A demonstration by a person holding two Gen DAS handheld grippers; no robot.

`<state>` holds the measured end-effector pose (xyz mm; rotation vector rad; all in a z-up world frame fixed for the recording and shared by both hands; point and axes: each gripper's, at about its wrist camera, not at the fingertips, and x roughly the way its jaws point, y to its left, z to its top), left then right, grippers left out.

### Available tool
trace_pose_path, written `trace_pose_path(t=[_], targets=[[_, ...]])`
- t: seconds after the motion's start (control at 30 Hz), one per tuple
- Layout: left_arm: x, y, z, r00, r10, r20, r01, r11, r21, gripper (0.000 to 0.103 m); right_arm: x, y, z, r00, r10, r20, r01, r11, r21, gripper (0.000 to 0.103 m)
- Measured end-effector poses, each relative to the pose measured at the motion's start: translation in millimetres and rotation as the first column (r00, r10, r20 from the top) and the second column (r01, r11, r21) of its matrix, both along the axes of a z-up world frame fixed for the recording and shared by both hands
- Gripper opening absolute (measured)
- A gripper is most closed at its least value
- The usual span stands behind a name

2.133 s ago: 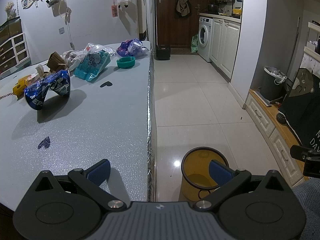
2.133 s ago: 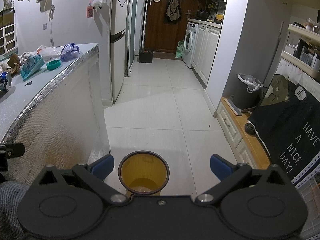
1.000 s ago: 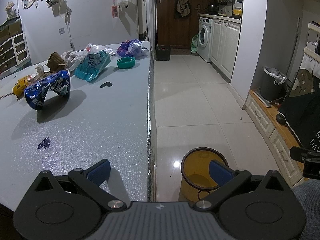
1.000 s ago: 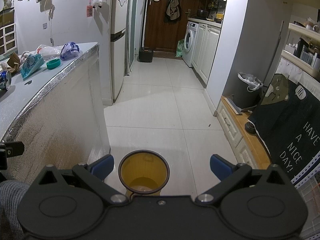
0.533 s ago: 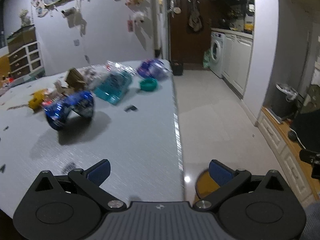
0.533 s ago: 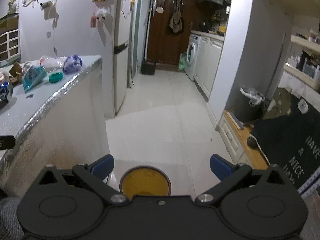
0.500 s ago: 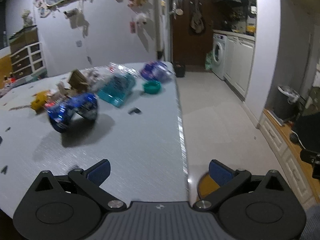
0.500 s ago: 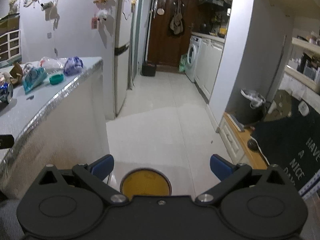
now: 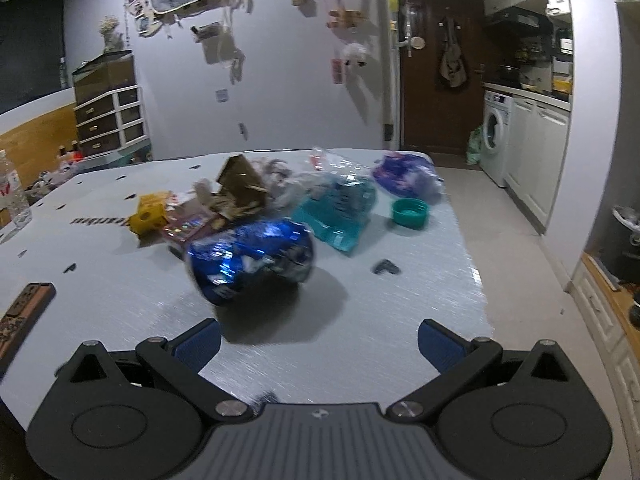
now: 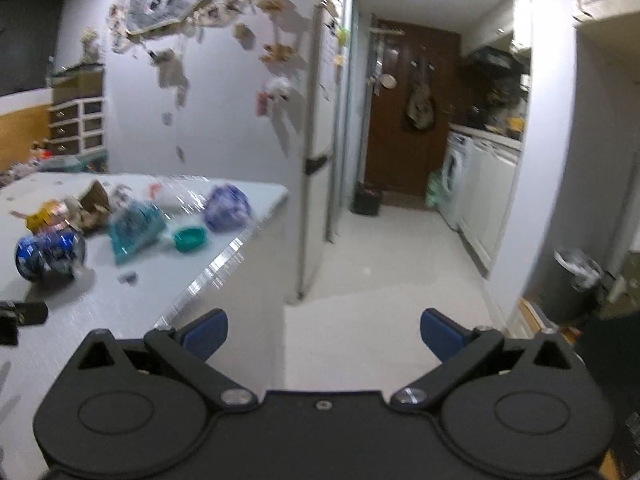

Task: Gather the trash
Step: 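Grasp the teal bottle cap with the right gripper while the left gripper approaches the teal bag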

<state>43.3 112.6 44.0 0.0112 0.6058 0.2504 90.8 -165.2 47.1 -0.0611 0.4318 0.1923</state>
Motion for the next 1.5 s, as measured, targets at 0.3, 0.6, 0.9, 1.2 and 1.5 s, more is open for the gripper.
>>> trace_pose_path(t=[0.3,0.6,0.9,1.2,1.5], targets=[[27.3,46.6,0.2,0.999,0.033,-0.007,-0.033,0.998,-0.057,0.103,58.2,46.5,5.7,0.986,0.161,0.032,-0.164,0.978,0.127,0.103],[56.8,69.4,21.2,1.0,-0.029,-0.006,0.029,1.0,-0.002,0.103,118.4,85.0,-15.2,0.962,0.261,0.078,-0.271,0.943,0.192,0.103],[129.7,55.7,38.6,0.983,-0.17,-0.068,0.17,0.985,-0.013,0.103,166.9,108.4,-37.5,0.929,0.365,0.054,-0.369,0.917,0.153,0.103],[218.5,55.3,13.9,0.925,-0.32,-0.203,0.304,0.947,-0.107,0.103,200.5,118.8,-59.5,0.894,0.448,0.033,-0.448,0.886,0.116,0.087],[267.1,59.8,-17.8,0.867,-0.338,-0.365,0.323,0.941,-0.105,0.103,208.4,135.8,-72.0,0.839,0.544,0.018,-0.544,0.835,0.084,0.081]])
